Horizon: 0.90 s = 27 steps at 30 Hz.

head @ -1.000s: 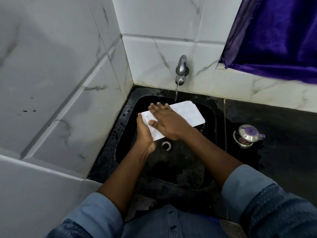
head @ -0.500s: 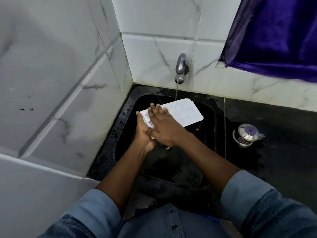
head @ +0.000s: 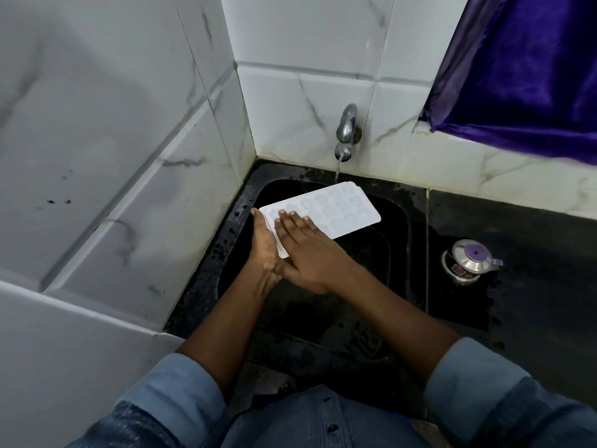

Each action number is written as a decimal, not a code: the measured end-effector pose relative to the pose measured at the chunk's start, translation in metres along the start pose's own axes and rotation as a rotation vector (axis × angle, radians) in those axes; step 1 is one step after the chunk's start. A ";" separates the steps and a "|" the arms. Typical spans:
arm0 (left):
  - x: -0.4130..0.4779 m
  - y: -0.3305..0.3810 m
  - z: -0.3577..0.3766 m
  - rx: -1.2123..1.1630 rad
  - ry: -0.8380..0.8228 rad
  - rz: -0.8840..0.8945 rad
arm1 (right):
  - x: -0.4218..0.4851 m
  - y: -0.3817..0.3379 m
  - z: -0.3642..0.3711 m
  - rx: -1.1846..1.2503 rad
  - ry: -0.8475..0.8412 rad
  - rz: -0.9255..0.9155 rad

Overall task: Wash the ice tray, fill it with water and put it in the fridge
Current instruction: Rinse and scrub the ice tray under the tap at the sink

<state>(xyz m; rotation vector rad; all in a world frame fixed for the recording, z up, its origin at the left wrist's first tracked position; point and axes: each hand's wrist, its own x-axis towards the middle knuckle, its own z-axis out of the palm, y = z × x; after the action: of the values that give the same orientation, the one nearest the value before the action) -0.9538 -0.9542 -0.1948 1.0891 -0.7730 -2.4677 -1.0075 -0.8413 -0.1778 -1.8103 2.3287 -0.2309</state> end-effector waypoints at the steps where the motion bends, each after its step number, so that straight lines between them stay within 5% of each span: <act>1: -0.001 0.001 -0.001 0.031 0.001 0.020 | 0.007 0.000 -0.003 -0.009 0.000 0.005; 4: 0.000 0.006 -0.004 0.150 0.012 0.029 | 0.014 0.000 -0.002 -0.016 0.017 -0.005; 12: 0.000 0.003 -0.007 0.007 -0.052 0.009 | -0.037 0.017 0.016 -0.048 0.020 -0.056; 23: 0.000 0.005 -0.014 0.064 0.011 0.091 | -0.055 0.091 0.002 0.044 0.035 0.362; 27: 0.002 -0.001 -0.008 0.062 0.001 0.090 | -0.050 0.055 0.008 0.089 0.038 0.225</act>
<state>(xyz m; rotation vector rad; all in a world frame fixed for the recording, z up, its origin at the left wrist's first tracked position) -0.9494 -0.9571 -0.2012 1.0530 -0.8836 -2.3832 -1.0452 -0.7796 -0.1963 -1.5007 2.4803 -0.3325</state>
